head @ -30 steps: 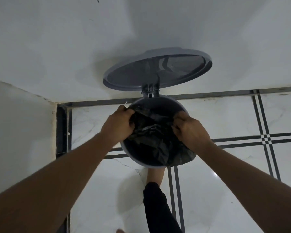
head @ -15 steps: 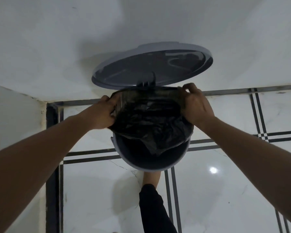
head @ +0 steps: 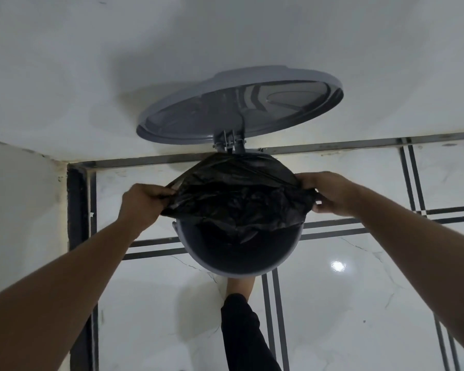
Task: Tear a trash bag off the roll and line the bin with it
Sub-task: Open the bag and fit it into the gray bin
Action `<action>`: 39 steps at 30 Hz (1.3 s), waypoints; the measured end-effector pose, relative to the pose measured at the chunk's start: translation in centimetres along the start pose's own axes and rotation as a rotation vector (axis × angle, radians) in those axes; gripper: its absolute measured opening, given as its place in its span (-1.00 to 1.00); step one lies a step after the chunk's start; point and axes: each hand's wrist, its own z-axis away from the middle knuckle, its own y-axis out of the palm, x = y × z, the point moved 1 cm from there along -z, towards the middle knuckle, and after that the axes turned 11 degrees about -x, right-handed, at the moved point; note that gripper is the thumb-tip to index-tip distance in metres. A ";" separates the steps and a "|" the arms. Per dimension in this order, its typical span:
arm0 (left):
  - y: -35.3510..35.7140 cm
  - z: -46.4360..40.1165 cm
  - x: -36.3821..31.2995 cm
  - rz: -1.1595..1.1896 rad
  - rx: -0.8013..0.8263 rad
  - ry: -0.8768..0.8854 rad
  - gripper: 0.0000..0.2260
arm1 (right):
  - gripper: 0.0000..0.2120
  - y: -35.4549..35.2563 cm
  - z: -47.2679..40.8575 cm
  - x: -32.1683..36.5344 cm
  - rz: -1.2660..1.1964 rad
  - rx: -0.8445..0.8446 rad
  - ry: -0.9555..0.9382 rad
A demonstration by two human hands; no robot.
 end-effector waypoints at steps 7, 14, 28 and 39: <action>-0.6 2.1 -0.1 -0.021 0.439 -0.200 -0.50 | -0.76 -0.3 1.2 -3.2 -0.363 -0.130 0.031; 0.9 5.3 2.2 -0.219 0.261 0.205 -0.11 | -0.64 1.2 4.2 -2.8 0.117 -0.443 -0.246; 2.0 10.0 6.6 0.032 -0.269 0.336 -0.66 | -0.62 5.2 7.3 -11.6 0.327 -0.698 -0.533; 2.4 12.0 5.3 0.386 -0.019 -0.502 -0.67 | -0.78 6.4 9.9 -12.0 -0.650 -0.525 0.170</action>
